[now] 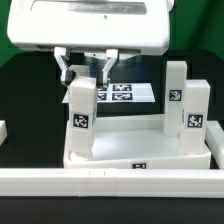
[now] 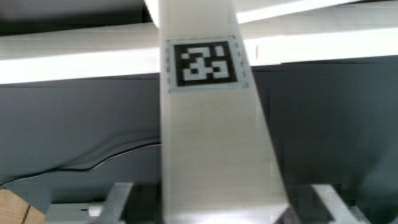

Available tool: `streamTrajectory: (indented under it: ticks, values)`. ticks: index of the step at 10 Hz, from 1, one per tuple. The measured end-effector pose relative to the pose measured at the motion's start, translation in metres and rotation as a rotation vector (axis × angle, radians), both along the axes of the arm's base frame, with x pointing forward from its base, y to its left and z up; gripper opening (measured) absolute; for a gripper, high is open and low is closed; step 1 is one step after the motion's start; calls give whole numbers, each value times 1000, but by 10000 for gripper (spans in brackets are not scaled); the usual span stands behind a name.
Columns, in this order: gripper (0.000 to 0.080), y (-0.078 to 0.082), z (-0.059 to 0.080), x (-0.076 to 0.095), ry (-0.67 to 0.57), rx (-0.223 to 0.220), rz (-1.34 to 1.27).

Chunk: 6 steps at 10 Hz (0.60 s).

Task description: Assemble desk

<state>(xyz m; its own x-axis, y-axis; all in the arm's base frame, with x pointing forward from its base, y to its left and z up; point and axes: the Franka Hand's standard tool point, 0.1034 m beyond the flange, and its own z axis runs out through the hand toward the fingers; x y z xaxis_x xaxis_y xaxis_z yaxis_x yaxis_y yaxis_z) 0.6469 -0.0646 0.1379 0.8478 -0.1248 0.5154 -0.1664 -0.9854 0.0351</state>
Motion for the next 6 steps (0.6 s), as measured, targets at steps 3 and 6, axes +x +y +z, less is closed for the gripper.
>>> streamTrajectory:
  ticks: [3,6]
  values:
    - [353,-1,0,0,-5,-3,-1]
    - [640,-2,-5,-1,2,-6,-2]
